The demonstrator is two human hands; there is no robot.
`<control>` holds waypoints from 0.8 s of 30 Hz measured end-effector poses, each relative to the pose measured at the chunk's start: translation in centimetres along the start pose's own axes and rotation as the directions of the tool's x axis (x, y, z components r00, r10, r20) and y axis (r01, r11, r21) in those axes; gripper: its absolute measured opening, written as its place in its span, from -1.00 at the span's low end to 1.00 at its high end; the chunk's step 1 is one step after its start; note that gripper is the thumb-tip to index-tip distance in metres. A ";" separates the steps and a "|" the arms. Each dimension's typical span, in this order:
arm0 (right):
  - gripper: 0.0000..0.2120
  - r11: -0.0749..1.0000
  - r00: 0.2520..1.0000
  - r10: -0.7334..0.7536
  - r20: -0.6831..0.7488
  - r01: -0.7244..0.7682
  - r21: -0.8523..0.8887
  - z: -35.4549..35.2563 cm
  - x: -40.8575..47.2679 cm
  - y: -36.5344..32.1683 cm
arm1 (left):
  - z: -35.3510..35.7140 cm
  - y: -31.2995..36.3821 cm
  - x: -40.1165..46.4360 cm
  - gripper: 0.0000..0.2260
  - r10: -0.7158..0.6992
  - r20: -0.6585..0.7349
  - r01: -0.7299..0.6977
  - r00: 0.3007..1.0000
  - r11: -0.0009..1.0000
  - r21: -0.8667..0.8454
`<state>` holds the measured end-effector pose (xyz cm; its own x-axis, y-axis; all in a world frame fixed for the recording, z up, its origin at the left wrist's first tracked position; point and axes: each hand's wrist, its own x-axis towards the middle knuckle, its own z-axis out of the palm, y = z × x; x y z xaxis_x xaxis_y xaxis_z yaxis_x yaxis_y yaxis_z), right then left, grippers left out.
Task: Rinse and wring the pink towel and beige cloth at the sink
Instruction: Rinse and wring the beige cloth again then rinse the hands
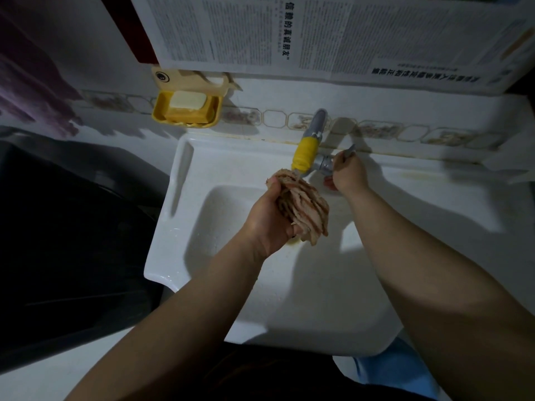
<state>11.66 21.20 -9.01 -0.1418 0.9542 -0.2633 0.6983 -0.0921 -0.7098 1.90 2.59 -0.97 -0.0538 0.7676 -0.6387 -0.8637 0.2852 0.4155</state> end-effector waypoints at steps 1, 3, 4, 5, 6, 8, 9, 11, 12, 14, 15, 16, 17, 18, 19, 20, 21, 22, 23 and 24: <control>-0.64 1.000 1.000 0.006 -0.006 -0.006 0.013 -0.1 -0.2 -0.1 | 0.0 0.0 0.0 -0.51 -0.001 -0.002 0.001 1.000 1.000 0.001; -0.61 0.998 0.999 0.049 0.018 -0.050 0.038 -0.3 -0.6 -0.6 | 0.0 0.0 0.0 -0.50 -0.003 -0.001 0.003 1.000 1.000 0.002; -0.58 0.995 0.994 0.089 0.059 -0.091 0.030 -0.5 -0.9 -1.0 | 0.0 0.0 0.0 -0.50 -0.003 -0.003 0.003 1.000 1.000 0.004; -0.54 0.989 0.982 0.144 0.122 -0.146 0.012 -0.8 -1.4 -1.7 | 0.0 0.1 -0.1 -0.50 -0.002 -0.008 0.002 1.000 1.000 0.006; -0.50 0.977 0.955 0.208 0.209 -0.211 -0.007 -1.2 -2.2 -2.5 | -0.1 0.1 -0.1 -0.51 0.002 -0.016 -0.002 1.000 1.000 0.009; -0.49 0.973 0.911 0.225 0.345 -0.229 -0.028 -2.0 -4.4 -3.7 | -0.4 0.1 0.2 -0.52 0.024 -0.037 -0.023 0.999 0.999 0.028; -0.52 0.987 0.917 0.147 0.370 -0.160 0.005 -2.1 -5.7 -3.6 | -0.6 0.1 0.3 -0.54 0.039 -0.049 -0.038 0.998 0.999 0.037; -0.67 0.989 0.916 -0.079 0.393 0.023 0.145 -1.7 -8.9 -2.6 | -0.9 0.1 0.6 -0.59 0.066 -0.080 -0.062 0.995 0.997 0.052; -0.75 0.976 0.898 -0.169 0.406 0.096 0.194 -1.1 -10.4 -1.9 | -1.1 0.1 0.7 -0.60 0.073 -0.094 -0.067 0.993 0.995 0.071; -0.88 0.957 0.900 -0.251 0.356 0.177 0.229 0.0 -12.0 -0.8 | -1.5 0.0 0.8 -0.63 0.081 -0.127 -0.064 0.989 0.989 0.136; -0.94 0.955 0.919 -0.243 0.310 0.171 0.242 0.4 -12.0 -0.5 | -1.8 -0.1 0.9 -0.63 0.100 -0.152 -0.069 0.983 0.979 0.194; -0.94 0.953 0.934 -0.209 0.289 0.128 0.275 0.8 -11.7 -0.5 | -2.2 -0.3 1.0 -0.63 0.132 -0.180 -0.081 0.975 0.961 0.264; -0.91 0.945 0.940 -0.155 0.305 0.051 0.324 1.2 -11.4 -0.6 | -2.5 -0.4 1.1 -0.63 0.169 -0.209 -0.094 0.963 0.940 0.328; -0.89 0.925 0.935 -0.095 0.342 -0.044 0.378 1.6 -11.2 -0.7 | -2.8 -0.5 1.3 -0.62 0.208 -0.242 -0.105 0.948 0.920 0.378; -0.89 0.897 0.929 -0.049 0.368 -0.121 0.425 2.0 -11.0 -0.7 | -2.9 -0.5 1.6 -0.62 0.247 -0.276 -0.118 0.929 0.904 0.411; -0.91 0.866 0.927 -0.024 0.374 -0.167 0.471 2.3 -10.9 -0.7 | -3.0 -0.5 2.0 -0.63 0.284 -0.312 -0.129 0.907 0.890 0.437; -0.93 0.839 0.929 -0.006 0.371 -0.197 0.507 2.4 -11.0 -0.7 | -3.1 -0.3 2.4 -0.65 0.309 -0.350 -0.132 0.884 0.884 0.448; -0.90 0.813 0.923 0.003 0.384 -0.227 0.537 2.4 -11.2 -0.8 | -3.1 0.2 2.8 -0.66 0.316 -0.384 -0.133 0.868 0.891 0.433; -0.83 0.787 0.902 0.004 0.431 -0.269 0.556 2.3 -11.5 -0.7 | -3.0 0.9 3.1 -0.66 0.309 -0.404 -0.144 0.861 0.910 0.389; -0.74 0.756 0.867 0.001 0.499 -0.327 0.566 2.2 -11.6 -0.6 | -3.1 1.6 3.5 -0.67 0.311 -0.413 -0.155 0.856 0.917 0.368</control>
<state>11.34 9.52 -6.99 -0.4718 0.6851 -0.5551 0.1771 -0.5431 -0.8208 -1.22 3.99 -4.55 -0.5210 0.5091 -0.6851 -0.5993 0.3533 0.7183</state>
